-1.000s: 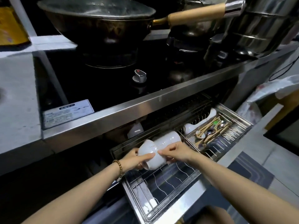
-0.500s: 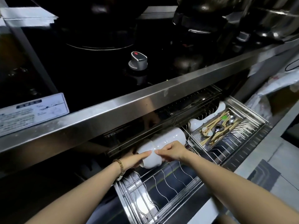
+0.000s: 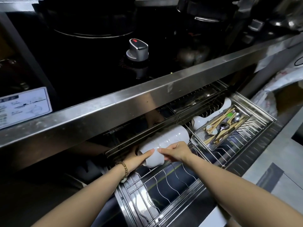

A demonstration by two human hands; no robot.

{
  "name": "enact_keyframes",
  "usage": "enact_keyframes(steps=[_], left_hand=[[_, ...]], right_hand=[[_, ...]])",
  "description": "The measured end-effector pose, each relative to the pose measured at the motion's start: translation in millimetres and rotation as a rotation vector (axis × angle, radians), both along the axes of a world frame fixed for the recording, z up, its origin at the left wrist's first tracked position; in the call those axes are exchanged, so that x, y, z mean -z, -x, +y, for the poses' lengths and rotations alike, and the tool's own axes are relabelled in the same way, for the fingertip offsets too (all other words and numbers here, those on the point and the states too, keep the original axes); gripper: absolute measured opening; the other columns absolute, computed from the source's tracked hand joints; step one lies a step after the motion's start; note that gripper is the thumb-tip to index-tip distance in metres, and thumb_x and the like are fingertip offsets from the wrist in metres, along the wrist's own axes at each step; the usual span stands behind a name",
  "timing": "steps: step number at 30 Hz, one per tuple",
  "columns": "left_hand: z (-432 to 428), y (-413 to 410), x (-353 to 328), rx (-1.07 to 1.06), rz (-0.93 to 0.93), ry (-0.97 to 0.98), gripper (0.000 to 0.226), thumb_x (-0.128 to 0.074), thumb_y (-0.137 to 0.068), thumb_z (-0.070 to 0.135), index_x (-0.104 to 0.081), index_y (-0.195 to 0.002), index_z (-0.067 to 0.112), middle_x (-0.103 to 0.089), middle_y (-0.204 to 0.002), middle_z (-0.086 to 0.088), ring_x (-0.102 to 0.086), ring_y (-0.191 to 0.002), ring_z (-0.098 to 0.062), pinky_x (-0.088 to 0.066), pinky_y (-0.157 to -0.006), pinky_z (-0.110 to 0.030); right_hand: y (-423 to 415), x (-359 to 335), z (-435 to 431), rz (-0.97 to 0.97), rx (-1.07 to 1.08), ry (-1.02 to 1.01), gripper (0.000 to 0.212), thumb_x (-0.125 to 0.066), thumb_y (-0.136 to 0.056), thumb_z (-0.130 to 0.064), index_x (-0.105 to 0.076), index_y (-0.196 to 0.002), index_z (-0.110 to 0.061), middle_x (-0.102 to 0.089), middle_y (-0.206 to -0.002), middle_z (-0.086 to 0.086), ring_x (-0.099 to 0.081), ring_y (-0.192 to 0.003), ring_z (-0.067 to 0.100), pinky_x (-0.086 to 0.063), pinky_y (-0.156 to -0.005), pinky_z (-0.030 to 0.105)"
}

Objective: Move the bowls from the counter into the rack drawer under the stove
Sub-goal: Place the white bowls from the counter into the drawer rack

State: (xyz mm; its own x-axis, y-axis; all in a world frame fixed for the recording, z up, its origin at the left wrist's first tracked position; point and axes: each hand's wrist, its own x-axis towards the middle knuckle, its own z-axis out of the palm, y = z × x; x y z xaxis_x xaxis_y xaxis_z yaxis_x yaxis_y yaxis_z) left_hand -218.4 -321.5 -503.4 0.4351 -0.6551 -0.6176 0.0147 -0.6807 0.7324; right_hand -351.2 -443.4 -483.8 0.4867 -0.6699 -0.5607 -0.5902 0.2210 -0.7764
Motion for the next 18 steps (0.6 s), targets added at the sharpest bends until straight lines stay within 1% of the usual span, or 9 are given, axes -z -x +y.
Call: enact_keyframes(steps=[2,5,8,9,11,13,15,16,18], left_hand=[[0.5,2.3,1.1,-0.019,0.001,0.014,0.089,-0.063,-0.079,0.053,-0.020,-0.147,0.016,-0.043,-0.145,-0.008,-0.046,-0.128,-0.023,-0.035,-0.093,-0.023],[0.7,4.6,-0.6,-0.043,0.001,0.034,0.086,-0.064,-0.080,0.048,-0.022,-0.147,0.014,-0.042,-0.145,-0.008,-0.045,-0.129,-0.022,-0.036,-0.094,-0.023],[1.6,4.3,-5.2,-0.023,0.004,0.021,0.086,-0.062,-0.081,0.049,-0.020,-0.147,0.014,-0.044,-0.143,-0.010,-0.046,-0.128,-0.024,-0.038,-0.097,-0.027],[2.0,3.4,-5.7,-0.013,0.001,0.020,0.087,-0.062,-0.080,0.052,-0.022,-0.147,0.014,-0.050,-0.139,-0.012,-0.050,-0.125,-0.025,-0.042,-0.095,-0.028],[4.1,0.9,-8.9,0.008,-0.004,0.022,0.090,-0.063,-0.077,0.056,-0.023,-0.146,0.014,-0.058,-0.129,-0.017,-0.055,-0.119,-0.030,-0.048,-0.088,-0.030],[7.3,-0.7,-16.2,0.019,-0.009,0.016,0.094,-0.063,-0.076,0.057,-0.020,-0.147,0.014,-0.060,-0.126,-0.019,-0.056,-0.118,-0.032,-0.051,-0.087,-0.034],[11.4,-0.6,-27.7,0.023,-0.019,0.026,0.093,-0.063,-0.077,0.058,-0.021,-0.147,0.014,-0.063,-0.121,-0.019,-0.062,-0.106,-0.025,-0.052,-0.075,-0.029],[14.4,0.7,-35.6,0.023,-0.016,0.040,0.093,-0.063,-0.076,0.059,-0.023,-0.146,0.013,-0.065,-0.118,-0.018,-0.061,-0.102,-0.020,-0.050,-0.076,-0.028],[19.5,5.3,-52.0,0.018,-0.021,0.082,0.091,-0.064,-0.073,0.059,-0.031,-0.143,0.011,-0.060,-0.126,-0.014,-0.054,-0.113,-0.017,-0.046,-0.095,-0.030]], right_hand=[[-0.6,0.5,-0.1,0.016,0.010,-0.006,0.025,-0.082,-0.070,-0.019,-0.064,-0.060,-0.004,-0.063,-0.043,0.001,-0.057,-0.036,0.006,-0.052,-0.049,0.020],[0.3,-2.2,-0.3,0.019,-0.002,-0.025,0.024,-0.081,-0.071,-0.017,-0.063,-0.061,-0.004,-0.063,-0.043,0.001,-0.056,-0.035,0.006,-0.049,-0.044,0.018],[4.2,-8.1,-0.7,0.007,-0.067,-0.035,0.021,-0.079,-0.074,-0.015,-0.063,-0.061,-0.008,-0.064,-0.048,0.001,-0.058,-0.042,0.008,-0.047,-0.050,0.021],[5.3,-10.7,-0.2,0.005,-0.086,-0.030,0.021,-0.077,-0.076,-0.015,-0.063,-0.061,-0.010,-0.063,-0.047,0.000,-0.057,-0.043,0.007,-0.046,-0.051,0.021],[6.7,-18.5,2.4,0.015,-0.108,-0.019,0.020,-0.074,-0.079,-0.014,-0.062,-0.063,-0.010,-0.063,-0.046,-0.003,-0.057,-0.040,0.003,-0.045,-0.048,0.017],[8.4,-28.4,5.1,0.015,-0.113,-0.009,0.019,-0.071,-0.082,-0.011,-0.060,-0.066,-0.010,-0.062,-0.050,-0.002,-0.056,-0.037,0.001,-0.046,-0.043,0.014],[11.9,-42.3,8.1,0.017,-0.125,0.015,0.018,-0.068,-0.084,-0.010,-0.059,-0.069,-0.010,-0.059,-0.058,0.004,-0.053,-0.036,0.001,-0.045,-0.043,0.014],[14.9,-50.1,9.6,0.024,-0.138,0.035,0.016,-0.068,-0.085,-0.011,-0.060,-0.070,-0.011,-0.057,-0.060,0.006,-0.051,-0.038,0.003,-0.044,-0.042,0.013],[22.9,-66.0,11.9,0.013,-0.149,0.079,0.013,-0.067,-0.085,-0.013,-0.061,-0.074,-0.012,-0.057,-0.066,0.010,-0.051,-0.043,0.005,-0.040,-0.040,0.012]])
